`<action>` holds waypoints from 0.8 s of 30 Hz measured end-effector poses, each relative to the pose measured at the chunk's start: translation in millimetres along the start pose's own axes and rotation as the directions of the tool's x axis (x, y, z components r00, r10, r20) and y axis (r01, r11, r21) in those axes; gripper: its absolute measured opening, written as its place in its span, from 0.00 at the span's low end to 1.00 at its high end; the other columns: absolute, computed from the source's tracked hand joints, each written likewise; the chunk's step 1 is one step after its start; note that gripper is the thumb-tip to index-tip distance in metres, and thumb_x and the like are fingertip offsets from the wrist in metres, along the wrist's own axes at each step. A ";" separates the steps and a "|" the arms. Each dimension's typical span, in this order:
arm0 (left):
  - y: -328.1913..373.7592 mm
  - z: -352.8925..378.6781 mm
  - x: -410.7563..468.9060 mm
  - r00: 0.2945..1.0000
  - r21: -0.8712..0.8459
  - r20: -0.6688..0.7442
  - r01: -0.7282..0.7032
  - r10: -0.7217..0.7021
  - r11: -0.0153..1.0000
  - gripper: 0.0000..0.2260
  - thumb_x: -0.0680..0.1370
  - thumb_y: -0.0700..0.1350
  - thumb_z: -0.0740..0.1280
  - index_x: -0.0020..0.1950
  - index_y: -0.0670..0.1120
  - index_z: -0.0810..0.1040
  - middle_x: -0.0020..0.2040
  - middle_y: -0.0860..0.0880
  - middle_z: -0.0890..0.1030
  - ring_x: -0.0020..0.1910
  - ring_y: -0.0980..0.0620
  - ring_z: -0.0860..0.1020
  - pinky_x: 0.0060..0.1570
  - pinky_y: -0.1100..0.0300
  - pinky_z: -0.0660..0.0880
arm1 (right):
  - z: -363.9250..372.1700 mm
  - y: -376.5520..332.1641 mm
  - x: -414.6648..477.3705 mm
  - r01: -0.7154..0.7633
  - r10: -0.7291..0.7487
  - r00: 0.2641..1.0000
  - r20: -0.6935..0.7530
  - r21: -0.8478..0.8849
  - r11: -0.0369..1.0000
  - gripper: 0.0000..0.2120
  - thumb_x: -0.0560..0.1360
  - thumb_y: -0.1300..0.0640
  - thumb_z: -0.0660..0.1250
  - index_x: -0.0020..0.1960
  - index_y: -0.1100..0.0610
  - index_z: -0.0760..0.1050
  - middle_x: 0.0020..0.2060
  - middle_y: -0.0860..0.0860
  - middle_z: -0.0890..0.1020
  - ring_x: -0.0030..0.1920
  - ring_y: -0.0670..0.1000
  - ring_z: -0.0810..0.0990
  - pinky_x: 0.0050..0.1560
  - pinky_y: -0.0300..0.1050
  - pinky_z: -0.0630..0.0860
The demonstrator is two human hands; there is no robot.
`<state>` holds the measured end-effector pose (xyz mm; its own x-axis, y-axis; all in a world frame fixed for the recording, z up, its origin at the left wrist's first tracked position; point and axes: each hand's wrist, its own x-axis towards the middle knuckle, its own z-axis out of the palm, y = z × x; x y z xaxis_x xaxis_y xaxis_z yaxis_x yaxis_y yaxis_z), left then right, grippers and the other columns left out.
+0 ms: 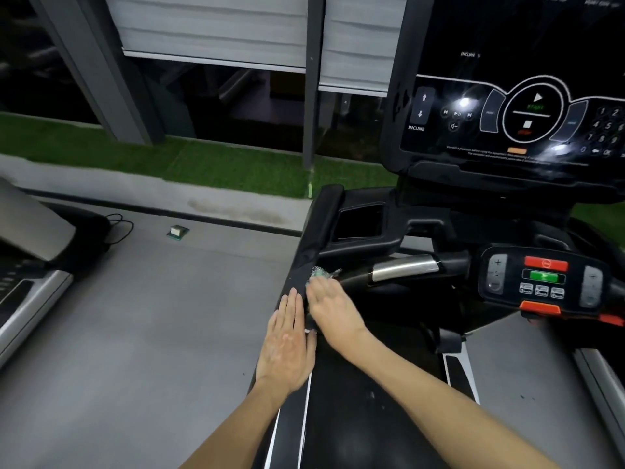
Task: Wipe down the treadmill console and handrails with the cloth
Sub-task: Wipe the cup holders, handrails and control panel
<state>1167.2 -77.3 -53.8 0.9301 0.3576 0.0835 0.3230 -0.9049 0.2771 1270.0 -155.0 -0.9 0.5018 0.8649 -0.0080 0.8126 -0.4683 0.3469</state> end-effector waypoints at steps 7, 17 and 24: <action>0.6 -5.6 -1.8 0.999 -0.009 0.016 -0.036 0.036 0.999 0.30 0.80 0.52 0.44 0.79 0.40 0.44 0.79 0.43 0.44 0.79 0.48 0.46 0.75 0.56 0.44 | 8.2 25.2 -11.9 0.184 -0.183 0.982 -0.035 0.004 0.983 0.24 0.70 0.57 0.71 0.64 0.63 0.74 0.59 0.56 0.78 0.62 0.56 0.74 0.64 0.49 0.71; 3.1 -9.8 -2.0 0.999 -0.058 0.013 -0.032 0.033 0.998 0.31 0.82 0.49 0.53 0.79 0.40 0.40 0.79 0.43 0.41 0.79 0.48 0.43 0.75 0.57 0.41 | 2.0 24.7 -4.8 0.225 -0.225 0.971 -0.079 -0.012 0.974 0.23 0.68 0.57 0.74 0.62 0.61 0.77 0.61 0.56 0.79 0.63 0.55 0.76 0.66 0.50 0.71; 1.7 -9.9 -3.1 0.999 -0.074 0.018 -0.039 0.040 0.996 0.31 0.82 0.50 0.52 0.78 0.40 0.39 0.79 0.44 0.39 0.79 0.48 0.42 0.75 0.57 0.40 | -11.7 49.2 -19.9 -0.092 0.098 0.989 -0.106 0.061 0.994 0.27 0.64 0.62 0.75 0.62 0.63 0.75 0.56 0.58 0.80 0.59 0.56 0.78 0.65 0.54 0.71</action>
<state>1163.1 -77.7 -44.1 0.9453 0.3167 0.0778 0.2727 -0.8985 0.3440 1296.6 -193.1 27.3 0.5450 0.8289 0.1260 0.7792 -0.5563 0.2888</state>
